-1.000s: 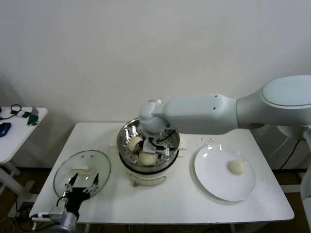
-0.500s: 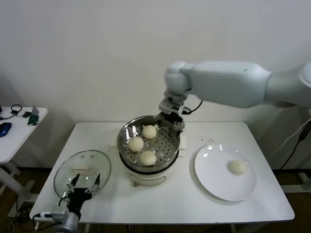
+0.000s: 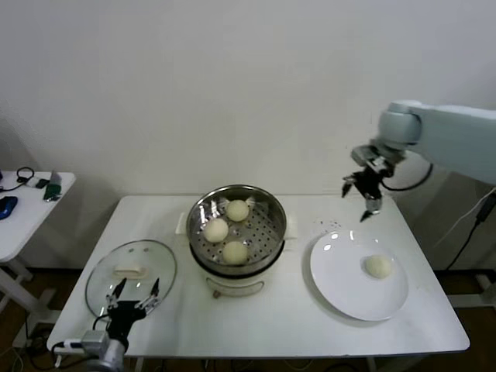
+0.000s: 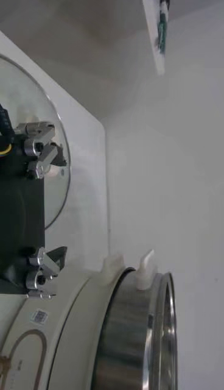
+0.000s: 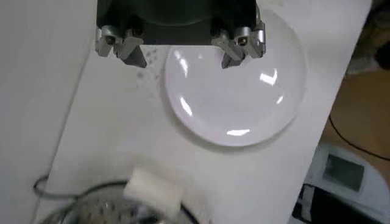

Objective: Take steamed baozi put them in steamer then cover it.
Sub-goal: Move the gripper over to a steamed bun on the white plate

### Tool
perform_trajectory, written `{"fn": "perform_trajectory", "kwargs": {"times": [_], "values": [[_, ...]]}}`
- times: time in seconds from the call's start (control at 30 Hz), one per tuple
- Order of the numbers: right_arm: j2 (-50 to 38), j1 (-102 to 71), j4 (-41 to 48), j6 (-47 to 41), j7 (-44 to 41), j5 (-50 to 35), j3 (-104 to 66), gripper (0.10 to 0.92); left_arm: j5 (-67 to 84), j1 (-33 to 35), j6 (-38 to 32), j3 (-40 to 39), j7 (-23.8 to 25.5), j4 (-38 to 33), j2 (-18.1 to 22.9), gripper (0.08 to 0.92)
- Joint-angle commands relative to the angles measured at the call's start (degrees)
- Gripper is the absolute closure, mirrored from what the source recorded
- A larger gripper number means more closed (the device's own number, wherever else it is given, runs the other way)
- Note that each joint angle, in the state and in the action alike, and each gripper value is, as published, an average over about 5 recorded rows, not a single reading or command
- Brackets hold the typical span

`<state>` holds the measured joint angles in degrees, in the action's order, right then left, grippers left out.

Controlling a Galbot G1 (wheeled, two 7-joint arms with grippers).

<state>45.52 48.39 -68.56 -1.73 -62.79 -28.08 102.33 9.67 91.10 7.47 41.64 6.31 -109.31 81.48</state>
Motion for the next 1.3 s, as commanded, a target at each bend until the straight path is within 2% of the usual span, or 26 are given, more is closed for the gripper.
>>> {"fn": "perform_trajectory", "kwargs": {"times": [0.03,0.5,1.3], "values": [[-9.89,-13.28,0.15,-5.45,5.68,8.07,-4.73,0.203,-0.14,0.16,-0.33,0.2,-0.13,0.37,0.34,0.177],[-9.26,-27.86,2.3,-8.81,10.56,16.37,-17.99,0.203,-0.25,0.83,-0.76,0.45,-0.29,0.77,0.42,0.177],[-7.18,-33.84,5.97,-9.15,10.3,20.37,-24.96,0.203,-0.77,1.25,-0.7,-0.08,-0.24,0.39,0.44,0.177]]}}
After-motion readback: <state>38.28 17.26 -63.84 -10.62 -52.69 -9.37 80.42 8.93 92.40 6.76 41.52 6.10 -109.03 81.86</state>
